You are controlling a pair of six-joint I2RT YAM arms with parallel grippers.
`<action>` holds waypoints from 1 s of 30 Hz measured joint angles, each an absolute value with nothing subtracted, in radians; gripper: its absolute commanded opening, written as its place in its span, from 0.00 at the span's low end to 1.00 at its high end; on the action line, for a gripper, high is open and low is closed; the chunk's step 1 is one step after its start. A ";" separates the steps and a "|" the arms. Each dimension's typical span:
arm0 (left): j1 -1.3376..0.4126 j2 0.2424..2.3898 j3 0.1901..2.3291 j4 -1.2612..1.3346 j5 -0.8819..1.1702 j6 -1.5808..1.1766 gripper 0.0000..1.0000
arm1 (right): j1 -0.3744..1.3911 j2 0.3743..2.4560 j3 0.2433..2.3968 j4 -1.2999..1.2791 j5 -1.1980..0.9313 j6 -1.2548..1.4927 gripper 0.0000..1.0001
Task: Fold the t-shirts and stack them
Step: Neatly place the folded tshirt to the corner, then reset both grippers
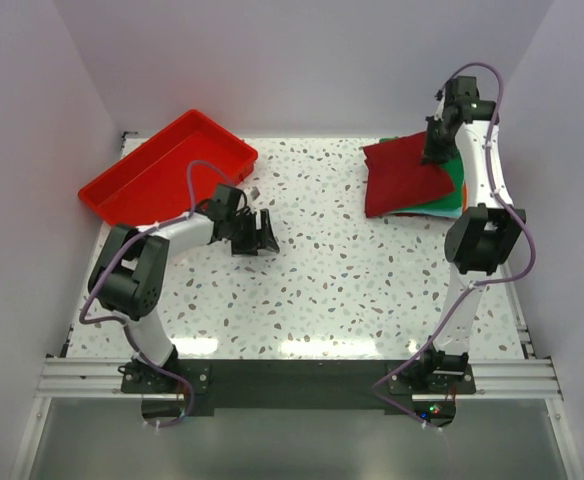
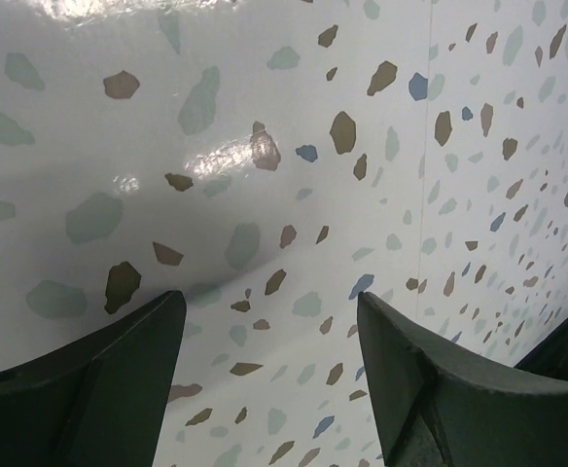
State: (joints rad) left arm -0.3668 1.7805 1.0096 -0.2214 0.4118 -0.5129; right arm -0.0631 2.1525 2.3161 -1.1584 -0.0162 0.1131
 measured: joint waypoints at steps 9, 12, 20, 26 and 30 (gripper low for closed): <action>-0.367 1.668 0.999 -0.307 0.339 -0.485 0.77 | -0.070 2.048 2.152 -1.039 0.217 0.217 0.99; -0.367 1.579 1.000 -0.312 0.316 -0.479 0.78 | -0.072 1.938 2.051 -0.975 0.257 0.233 0.99; -0.367 1.295 0.995 -0.310 0.192 -0.492 0.79 | -0.072 1.560 1.757 -0.816 0.234 0.239 0.99; -0.367 1.050 0.913 -0.303 0.059 -0.540 0.81 | -0.072 1.295 1.473 -0.710 0.081 0.239 0.99; -0.367 0.923 0.859 -0.334 -0.027 -0.562 0.83 | -0.072 1.162 1.284 -0.680 -0.018 0.238 0.99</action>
State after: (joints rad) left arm -0.3668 0.9234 0.8585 -0.3336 -0.0265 -0.5621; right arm -0.0723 1.1618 1.2839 -0.6804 -0.0181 0.2382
